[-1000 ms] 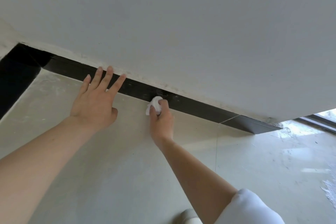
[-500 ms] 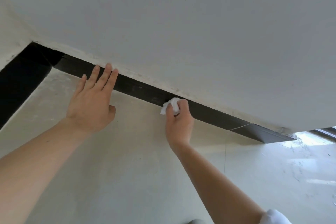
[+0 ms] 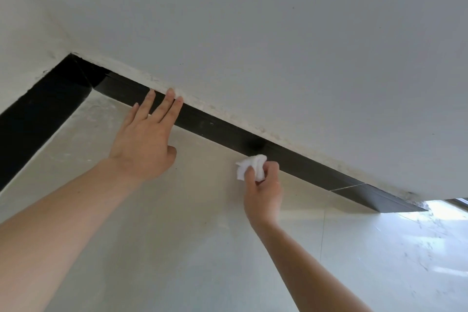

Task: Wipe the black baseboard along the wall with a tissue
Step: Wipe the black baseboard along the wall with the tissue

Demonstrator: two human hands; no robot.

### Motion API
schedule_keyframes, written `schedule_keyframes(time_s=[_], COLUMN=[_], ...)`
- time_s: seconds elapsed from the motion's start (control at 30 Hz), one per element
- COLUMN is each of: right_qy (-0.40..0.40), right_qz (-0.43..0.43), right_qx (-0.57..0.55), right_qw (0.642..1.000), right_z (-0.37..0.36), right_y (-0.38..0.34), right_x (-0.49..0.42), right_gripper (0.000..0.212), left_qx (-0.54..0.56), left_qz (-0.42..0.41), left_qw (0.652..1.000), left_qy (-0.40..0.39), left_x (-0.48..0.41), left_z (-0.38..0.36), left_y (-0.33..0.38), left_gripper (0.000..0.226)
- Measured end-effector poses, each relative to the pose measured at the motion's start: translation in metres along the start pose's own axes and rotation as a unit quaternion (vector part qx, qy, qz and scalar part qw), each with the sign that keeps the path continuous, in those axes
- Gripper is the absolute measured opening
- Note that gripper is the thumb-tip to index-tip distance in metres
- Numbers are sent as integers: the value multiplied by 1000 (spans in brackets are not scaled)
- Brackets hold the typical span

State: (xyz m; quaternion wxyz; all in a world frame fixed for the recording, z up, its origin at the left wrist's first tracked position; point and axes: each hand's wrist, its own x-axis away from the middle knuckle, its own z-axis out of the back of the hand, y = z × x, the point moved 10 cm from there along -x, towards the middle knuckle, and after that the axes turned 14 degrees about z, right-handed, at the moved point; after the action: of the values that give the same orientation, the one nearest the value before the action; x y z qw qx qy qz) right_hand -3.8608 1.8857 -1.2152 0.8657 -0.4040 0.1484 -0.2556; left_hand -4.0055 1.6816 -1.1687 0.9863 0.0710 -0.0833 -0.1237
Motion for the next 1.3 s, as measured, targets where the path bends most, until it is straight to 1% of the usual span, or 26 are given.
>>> schedule_keyframes(time_s=[0.07, 0.1, 0.17, 0.23, 0.27, 0.33, 0.4, 0.47, 0.5, 0.53, 0.6, 0.63, 0.67, 0.7, 0.77, 0.8, 0.83, 0.9, 0.97, 1.03, 1.07, 1.13, 1.2, 1.23, 1.3], right_qy=[49, 61, 67, 61, 48, -23, -106, -147, -143, -121, -42, -6, 4, -33, -174, -213, -234, -218, -178, -149, -137, -135, -165, -193, -304], right_qz=[-68, -87, -105, -96, -83, -33, 31, 96, 133, 168, 226, 255, 283, 298, 286, 293, 316, 393, 466, 504, 519, 537, 528, 517, 456], right_qx=[-37, -51, -80, -107, -116, -104, -75, -18, 29, 80, 148, 161, 182, 211, 275, 290, 287, 270, 276, 286, 294, 337, 396, 426, 468], right_qw=[996, 993, 989, 988, 989, 994, 991, 984, 980, 975, 962, 953, 942, 930, 901, 886, 874, 852, 821, 801, 791, 762, 733, 718, 693], right_z=[3, -3, -28, -56, -69, -94, -109, -105, -95, -81, -54, -48, -50, -64, -106, -119, -127, -128, -120, -107, -101, -103, -113, -120, -139], right_y=[12, 11, 0, -19, -29, -51, -71, -81, -83, -85, -94, -103, -113, -120, -117, -117, -121, -135, -145, -151, -157, -163, -168, -167, -146], right_x=[-5, -9, -17, -22, -24, -28, -26, -23, -23, -25, -33, -38, -41, -44, -43, -38, -29, -8, 5, 2, -4, -17, -27, -29, -25], right_gripper=[12, 13, 14, 12, 12, 11, 9, 10, 11, 11, 8, 7, 3, 6, 26, 29, 27, 15, 15, 17, 18, 23, 31, 35, 40], left_qx=[10, 13, 14, 12, 8, -4, -13, -19, -19, -17, -13, -13, -13, -14, -15, -15, -14, -11, 4, 28, 45, 64, 67, 72, 78], left_qz=[3, 5, 10, 14, 14, 6, -5, -18, -21, -22, -20, -18, -17, -18, -22, -23, -25, -33, -49, -50, -33, 5, 17, 19, 25], left_qw=[1000, 1000, 1000, 999, 999, 999, 999, 999, 999, 999, 998, 998, 998, 998, 997, 997, 997, 997, 997, 998, 998, 998, 998, 997, 997], left_qy=[-7, -10, -20, -32, -35, -39, -41, -39, -41, -45, -55, -60, -63, -65, -68, -68, -67, -68, -59, -28, -12, -1, -8, -11, -14], left_x=[1, 1, 2, 2, 2, 0, -1, -3, -4, -5, -6, -6, -6, -6, -6, -6, -7, -8, -8, -6, -6, -7, -8, -9, -10], left_z=[-1, -1, -2, -2, -1, 2, 6, 10, 11, 11, 10, 10, 10, 10, 12, 13, 15, 18, 21, 28, 30, 29, 21, 18, 14], left_y=[2, 3, 3, 2, 1, 0, -3, -5, -7, -7, -7, -7, -7, -6, -6, -7, -7, -7, -9, -19, -27, -42, -47, -47, -47], left_gripper=[91, 91, 92, 92, 92, 91, 90, 90, 91, 92, 94, 94, 94, 93, 92, 91, 90, 89, 88, 88, 87, 86, 88, 89, 88])
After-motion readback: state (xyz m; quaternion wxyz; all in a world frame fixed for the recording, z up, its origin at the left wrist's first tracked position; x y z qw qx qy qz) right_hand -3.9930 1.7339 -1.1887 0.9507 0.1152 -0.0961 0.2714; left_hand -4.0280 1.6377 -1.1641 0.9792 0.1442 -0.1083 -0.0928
